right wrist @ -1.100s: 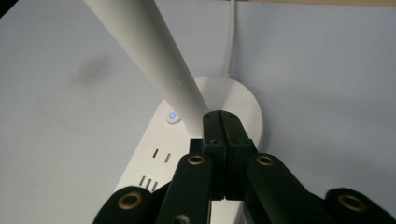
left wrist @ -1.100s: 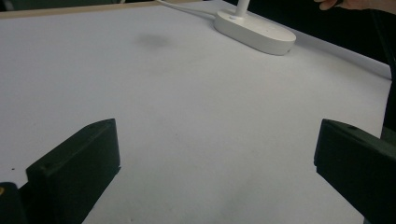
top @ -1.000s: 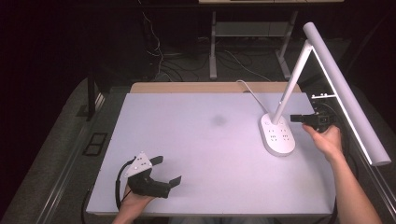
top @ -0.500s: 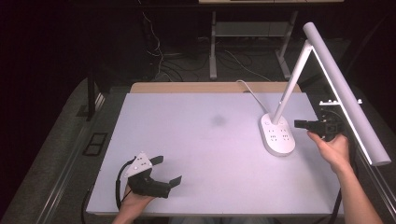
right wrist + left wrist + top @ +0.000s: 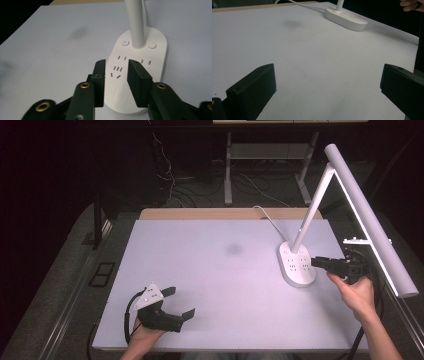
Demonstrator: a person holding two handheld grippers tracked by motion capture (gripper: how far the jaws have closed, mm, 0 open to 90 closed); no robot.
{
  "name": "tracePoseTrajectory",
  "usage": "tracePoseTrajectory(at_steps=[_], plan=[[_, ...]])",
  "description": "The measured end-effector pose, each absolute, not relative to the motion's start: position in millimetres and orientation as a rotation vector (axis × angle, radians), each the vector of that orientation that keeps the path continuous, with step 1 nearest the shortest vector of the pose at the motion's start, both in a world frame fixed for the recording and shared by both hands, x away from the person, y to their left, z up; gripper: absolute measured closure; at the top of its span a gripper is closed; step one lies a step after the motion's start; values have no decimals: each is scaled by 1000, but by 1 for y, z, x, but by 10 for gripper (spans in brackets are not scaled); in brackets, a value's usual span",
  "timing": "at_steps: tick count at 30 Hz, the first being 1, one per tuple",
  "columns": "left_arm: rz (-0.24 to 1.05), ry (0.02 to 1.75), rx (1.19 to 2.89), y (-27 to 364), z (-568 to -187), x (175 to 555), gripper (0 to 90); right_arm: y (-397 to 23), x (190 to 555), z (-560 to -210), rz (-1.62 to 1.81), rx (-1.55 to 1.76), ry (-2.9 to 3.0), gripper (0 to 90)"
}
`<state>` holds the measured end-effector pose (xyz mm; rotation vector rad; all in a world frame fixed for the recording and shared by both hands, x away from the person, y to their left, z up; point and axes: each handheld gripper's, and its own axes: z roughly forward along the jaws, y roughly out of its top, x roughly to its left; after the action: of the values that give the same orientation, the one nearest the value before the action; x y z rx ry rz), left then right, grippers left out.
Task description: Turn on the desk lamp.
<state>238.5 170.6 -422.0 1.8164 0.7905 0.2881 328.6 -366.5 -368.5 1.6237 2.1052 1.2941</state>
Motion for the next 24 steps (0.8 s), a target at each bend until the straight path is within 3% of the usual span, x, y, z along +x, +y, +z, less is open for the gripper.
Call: tracePoseTrajectory(at_steps=[3,4,5,10,12,14,24], plan=[[288,790,1814,170,-422,238,0,-363,321,-370,1337,1616,2090,550],[288,791,1814,170,-422,238,0,-359,315,-372,1350,1605,2086,446],[288,790,1814,170,-422,238,0,-359,315,-372,1350,1605,2086,446],[287,787,1815,170,-422,238,0,-346,303,-375,1369,1542,2117,155],[287,788,1815,170,-421,238,0,-343,298,-377,1389,1517,2127,108],[287,787,1815,171,-421,238,0,-338,293,-380,1379,1496,2138,0],[287,783,1819,171,-421,237,0,-316,268,-402,1430,1405,2206,2]])
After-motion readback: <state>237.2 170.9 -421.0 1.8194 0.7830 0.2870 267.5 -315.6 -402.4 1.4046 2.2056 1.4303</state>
